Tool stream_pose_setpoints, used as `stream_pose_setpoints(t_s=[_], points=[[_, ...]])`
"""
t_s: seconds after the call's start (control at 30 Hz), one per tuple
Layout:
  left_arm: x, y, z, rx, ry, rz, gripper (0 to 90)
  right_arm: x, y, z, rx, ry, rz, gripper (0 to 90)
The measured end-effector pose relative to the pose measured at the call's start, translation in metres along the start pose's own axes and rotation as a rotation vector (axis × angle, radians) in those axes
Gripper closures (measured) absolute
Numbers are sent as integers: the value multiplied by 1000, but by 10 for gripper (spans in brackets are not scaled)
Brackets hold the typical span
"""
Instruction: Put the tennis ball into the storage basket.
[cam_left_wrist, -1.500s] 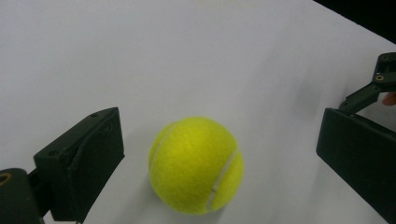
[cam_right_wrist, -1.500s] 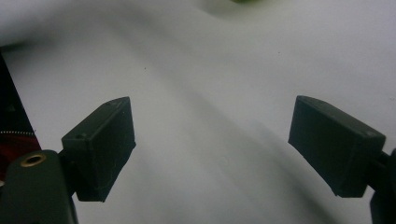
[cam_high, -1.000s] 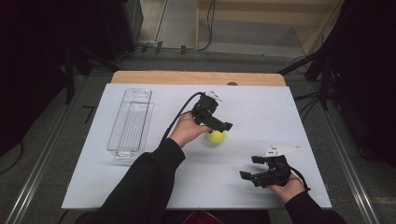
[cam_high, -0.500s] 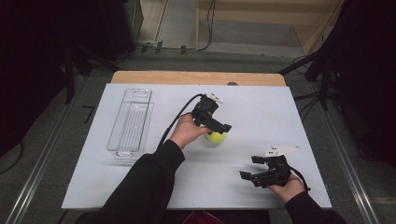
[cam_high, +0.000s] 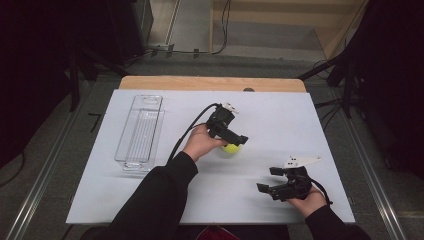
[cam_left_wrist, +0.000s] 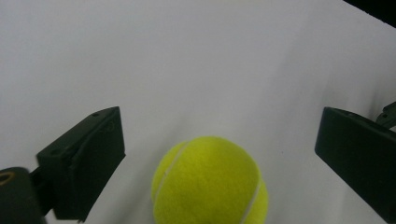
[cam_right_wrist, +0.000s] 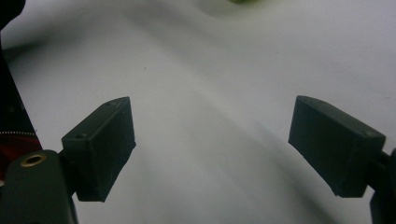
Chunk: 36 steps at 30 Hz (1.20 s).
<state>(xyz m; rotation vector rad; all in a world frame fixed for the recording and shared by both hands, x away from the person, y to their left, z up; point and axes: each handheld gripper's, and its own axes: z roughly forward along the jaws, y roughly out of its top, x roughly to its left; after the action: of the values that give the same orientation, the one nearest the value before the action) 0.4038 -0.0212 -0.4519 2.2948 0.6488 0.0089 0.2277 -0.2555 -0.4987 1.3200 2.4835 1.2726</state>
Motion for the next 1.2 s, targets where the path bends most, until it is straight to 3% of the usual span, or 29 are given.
stream_pose_setpoints(t_s=[0.67, 1.2], points=[[4, -23, 16, 25, -8, -20, 47, 0, 0, 0, 2, -2, -3, 127], [-1, -36, 31, 78, -4, -14, 49, 0, -1, -1, 2, -7, -1, 127]])
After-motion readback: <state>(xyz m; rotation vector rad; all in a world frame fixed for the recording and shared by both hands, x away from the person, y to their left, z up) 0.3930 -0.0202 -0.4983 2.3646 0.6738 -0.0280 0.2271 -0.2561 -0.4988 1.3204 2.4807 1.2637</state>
